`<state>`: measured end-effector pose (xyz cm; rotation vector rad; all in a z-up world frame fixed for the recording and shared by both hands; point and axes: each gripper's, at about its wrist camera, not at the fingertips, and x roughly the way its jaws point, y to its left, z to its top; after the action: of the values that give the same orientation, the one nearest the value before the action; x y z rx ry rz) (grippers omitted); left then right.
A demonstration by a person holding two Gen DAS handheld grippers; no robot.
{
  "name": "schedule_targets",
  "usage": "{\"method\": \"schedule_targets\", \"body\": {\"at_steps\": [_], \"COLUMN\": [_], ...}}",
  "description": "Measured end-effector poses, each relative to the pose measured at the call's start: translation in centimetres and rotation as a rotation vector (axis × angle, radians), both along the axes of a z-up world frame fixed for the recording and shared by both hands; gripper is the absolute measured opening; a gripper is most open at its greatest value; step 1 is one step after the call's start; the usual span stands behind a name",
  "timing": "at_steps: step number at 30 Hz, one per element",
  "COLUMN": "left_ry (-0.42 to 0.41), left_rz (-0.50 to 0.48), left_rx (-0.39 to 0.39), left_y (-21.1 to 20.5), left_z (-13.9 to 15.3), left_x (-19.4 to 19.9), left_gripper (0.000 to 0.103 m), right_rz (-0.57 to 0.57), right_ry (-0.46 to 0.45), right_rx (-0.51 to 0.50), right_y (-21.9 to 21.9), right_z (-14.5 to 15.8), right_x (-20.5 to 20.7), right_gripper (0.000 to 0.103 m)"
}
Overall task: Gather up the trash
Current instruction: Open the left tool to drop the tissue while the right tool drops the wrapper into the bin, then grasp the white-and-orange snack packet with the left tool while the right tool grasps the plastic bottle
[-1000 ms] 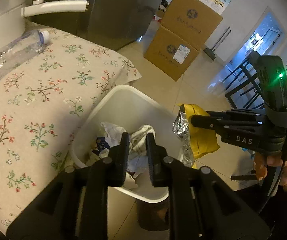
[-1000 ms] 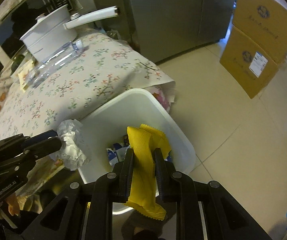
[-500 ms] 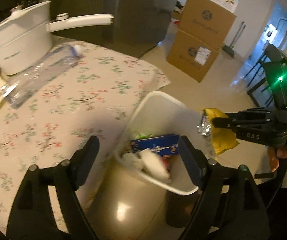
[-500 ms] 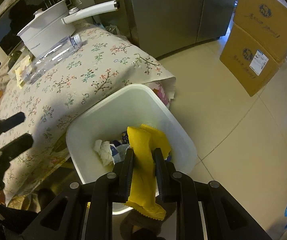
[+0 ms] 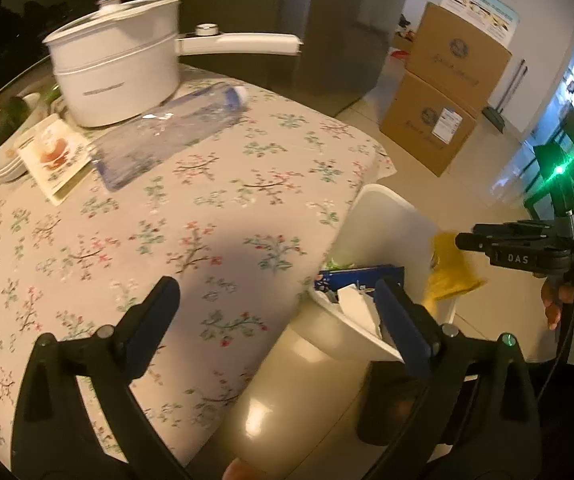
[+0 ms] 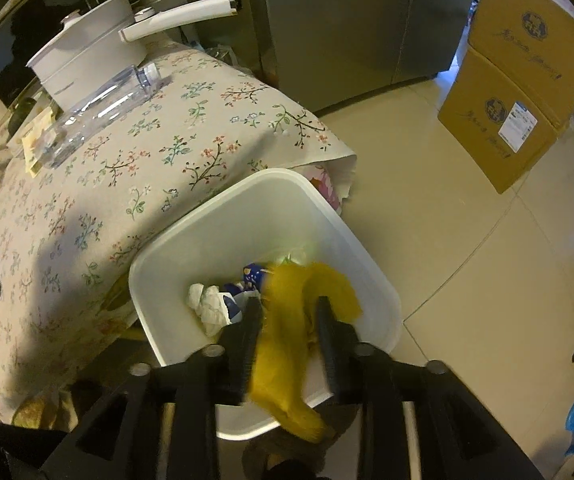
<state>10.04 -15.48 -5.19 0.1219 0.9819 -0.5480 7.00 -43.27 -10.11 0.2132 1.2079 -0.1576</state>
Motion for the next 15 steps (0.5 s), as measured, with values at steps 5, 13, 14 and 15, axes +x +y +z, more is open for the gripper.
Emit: {"method": "schedule_targets", "body": {"at_steps": [5,13,14,15], "left_ry": [0.005,0.01,0.012,0.012], "left_rz": [0.039,0.118,0.135,0.148], "left_rx": [-0.002,-0.001,-0.003,-0.005], "left_y": [2.0,6.5,7.3,7.8], "left_z": [0.0,-0.3,-0.3,-0.3], "left_x": [0.4,0.9,1.0,1.0], "left_gripper": [0.099,0.099,0.099,0.099], "right_rz": [-0.009,0.018,0.023,0.029], "right_ry": [-0.024,-0.017,-0.016,-0.015], "right_rx": [0.005,-0.02,-0.024,-0.027], "right_y": [0.4,2.2,2.5,2.7], "right_z": [0.7,0.7,0.7,0.8], "right_x": [0.3,1.1,1.3,1.5], "right_gripper": [0.068,0.073,0.073,0.073]}}
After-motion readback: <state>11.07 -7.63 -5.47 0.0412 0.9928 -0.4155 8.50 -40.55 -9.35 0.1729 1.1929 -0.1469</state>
